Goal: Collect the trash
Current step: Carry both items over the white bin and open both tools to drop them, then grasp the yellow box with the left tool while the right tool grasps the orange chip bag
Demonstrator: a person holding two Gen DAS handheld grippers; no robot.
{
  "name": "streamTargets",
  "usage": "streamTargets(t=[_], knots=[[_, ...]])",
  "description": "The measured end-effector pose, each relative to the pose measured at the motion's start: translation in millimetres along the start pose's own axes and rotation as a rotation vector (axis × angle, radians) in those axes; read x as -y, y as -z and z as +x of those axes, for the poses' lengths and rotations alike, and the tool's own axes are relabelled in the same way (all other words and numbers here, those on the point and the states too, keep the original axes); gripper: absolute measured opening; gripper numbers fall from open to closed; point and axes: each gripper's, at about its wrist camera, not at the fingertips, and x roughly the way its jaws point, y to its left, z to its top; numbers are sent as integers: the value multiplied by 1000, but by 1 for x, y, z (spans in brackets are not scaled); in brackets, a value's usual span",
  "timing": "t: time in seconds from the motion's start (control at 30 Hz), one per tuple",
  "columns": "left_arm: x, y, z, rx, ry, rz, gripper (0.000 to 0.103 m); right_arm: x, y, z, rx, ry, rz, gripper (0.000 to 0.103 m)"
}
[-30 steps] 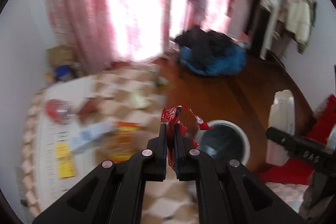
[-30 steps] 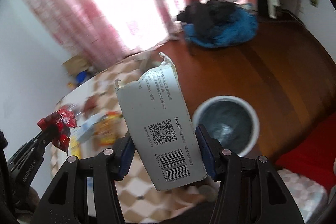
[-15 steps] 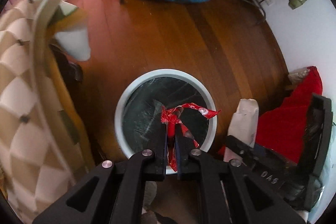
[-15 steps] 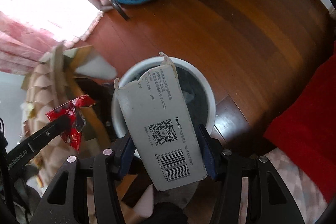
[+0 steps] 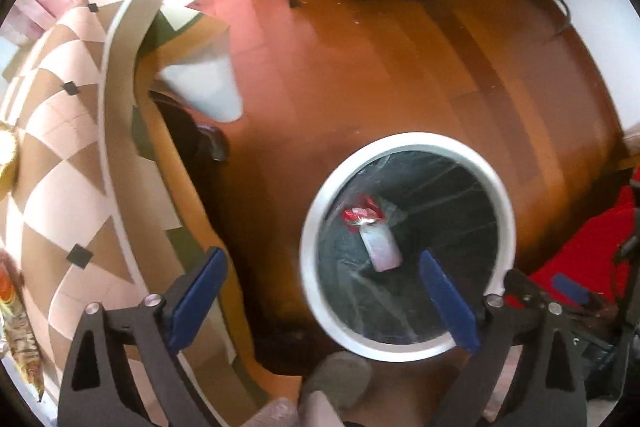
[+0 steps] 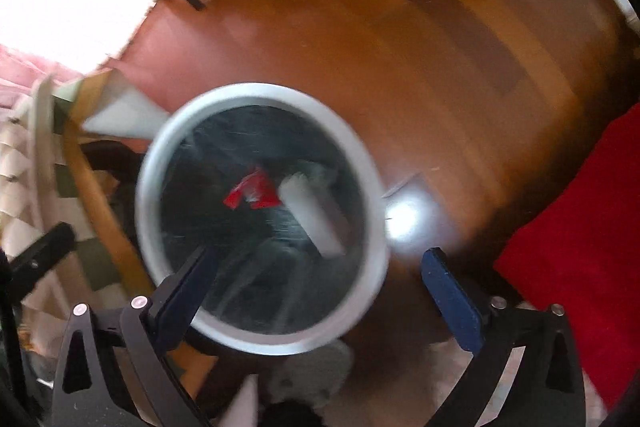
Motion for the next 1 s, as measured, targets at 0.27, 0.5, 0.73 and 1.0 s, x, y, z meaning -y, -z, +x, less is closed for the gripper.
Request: streamTargets(t=[0.27,0.5,0.73,1.0], knots=[[9,14,-5,21,-39,25,100,10,19,-7,2,87,-21,103],[15,21,-39,66,-31,44,100,8,33,-39,37,77,-19,103],[12,38,-91,139,-9,41,100,7,52,-98,112,57,-17,103],[-13,62,-173,265,42,-32,100,-9,79,-193,239,11,-21,103]])
